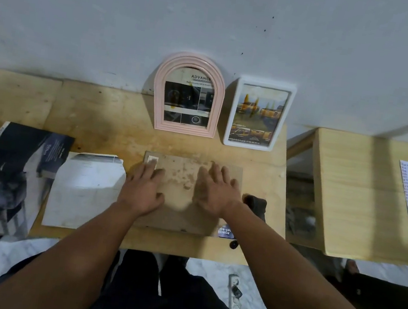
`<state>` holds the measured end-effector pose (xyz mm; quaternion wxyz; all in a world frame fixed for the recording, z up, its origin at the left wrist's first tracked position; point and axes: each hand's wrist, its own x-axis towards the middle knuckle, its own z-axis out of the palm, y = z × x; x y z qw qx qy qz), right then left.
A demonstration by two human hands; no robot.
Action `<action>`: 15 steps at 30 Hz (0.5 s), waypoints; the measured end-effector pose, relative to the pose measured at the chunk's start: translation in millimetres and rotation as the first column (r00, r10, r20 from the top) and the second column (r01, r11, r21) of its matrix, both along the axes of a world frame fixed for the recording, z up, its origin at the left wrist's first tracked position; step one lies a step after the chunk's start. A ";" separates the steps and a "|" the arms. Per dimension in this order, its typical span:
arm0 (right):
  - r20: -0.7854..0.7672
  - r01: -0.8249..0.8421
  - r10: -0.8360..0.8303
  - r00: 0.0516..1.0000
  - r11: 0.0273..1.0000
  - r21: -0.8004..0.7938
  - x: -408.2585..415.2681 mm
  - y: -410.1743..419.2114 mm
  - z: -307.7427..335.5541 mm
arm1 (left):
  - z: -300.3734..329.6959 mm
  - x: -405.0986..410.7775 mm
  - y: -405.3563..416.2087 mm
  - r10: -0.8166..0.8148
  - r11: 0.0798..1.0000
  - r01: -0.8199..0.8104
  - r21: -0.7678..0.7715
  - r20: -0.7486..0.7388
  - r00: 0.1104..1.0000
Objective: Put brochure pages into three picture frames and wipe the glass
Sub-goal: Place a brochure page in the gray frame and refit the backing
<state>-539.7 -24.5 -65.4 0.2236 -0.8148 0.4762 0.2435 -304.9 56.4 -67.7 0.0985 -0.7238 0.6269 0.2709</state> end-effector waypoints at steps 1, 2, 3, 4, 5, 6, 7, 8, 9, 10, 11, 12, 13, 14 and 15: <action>-0.032 -0.018 0.019 0.999 1.000 0.025 1.4 0.4 -8.7 | -2.4 -2.0 -7.1 -0.026 1.000 0.026 0.016 -0.006 1.000; -0.057 -0.026 0.029 0.998 0.999 0.040 1.5 1.1 -16.1 | -4.9 -4.1 -13.2 -0.050 0.998 0.051 0.035 -0.008 0.999; -0.069 -0.024 0.028 0.997 0.998 0.051 1.3 1.5 -21.1 | -7.1 -5.8 -17.9 -0.069 0.996 0.070 0.055 -0.011 0.998; -0.074 -0.022 0.026 0.997 0.998 0.055 1.5 1.4 -23.9 | -8.9 -7.3 -20.0 -0.075 0.995 0.075 0.070 -0.011 0.997; -0.075 -0.023 0.027 0.997 0.998 0.054 1.9 1.2 -24.0 | -10.2 -8.9 -20.6 -0.067 0.995 0.067 0.074 -0.008 0.998; -0.078 -0.024 0.028 0.997 0.998 0.053 2.6 1.1 -22.6 | -10.9 -10.1 -20.0 -0.055 0.996 0.055 0.071 -0.003 0.998; -0.080 -0.023 0.027 0.996 0.998 0.053 3.1 1.2 -21.0 | -10.8 -11.6 -19.4 -0.047 0.997 0.047 0.067 0.004 0.999; -0.080 -0.019 0.023 0.997 0.998 0.052 3.1 1.4 -19.9 | -10.1 -13.2 -19.4 -0.042 0.997 0.041 0.064 0.012 0.999; -0.075 -0.016 0.020 0.997 0.999 0.052 3.0 1.4 -20.0 | -9.7 -13.9 -20.4 -0.037 0.997 0.036 0.061 0.017 0.999; -0.065 -0.010 0.013 0.998 0.999 0.053 3.1 1.6 -20.0 | -9.2 -14.1 -22.1 -0.032 0.998 0.031 0.063 0.019 0.999; -0.051 0.003 0.000 0.999 0.998 0.060 3.6 2.3 -20.6 | -8.1 -14.5 -24.5 -0.031 0.997 0.030 0.070 0.021 0.999; -0.037 0.016 -0.014 0.999 0.998 0.065 3.6 3.0 -21.8 | -6.8 -14.9 -27.3 -0.031 0.997 0.029 0.078 0.025 0.999; -0.026 0.025 -0.024 0.999 0.998 0.066 3.6 3.3 -23.0 | -5.1 -15.8 -30.9 -0.026 0.996 0.024 0.086 0.031 0.999; -0.020 0.032 -0.031 0.999 0.998 0.063 3.5 3.8 -23.3 | -2.8 -17.1 -34.5 -0.018 0.995 0.014 0.099 0.036 0.999; -0.016 0.037 -0.036 0.999 0.998 0.058 3.4 4.1 -23.8 | -0.5 -18.0 -38.5 -0.015 0.993 0.010 0.116 0.040 0.999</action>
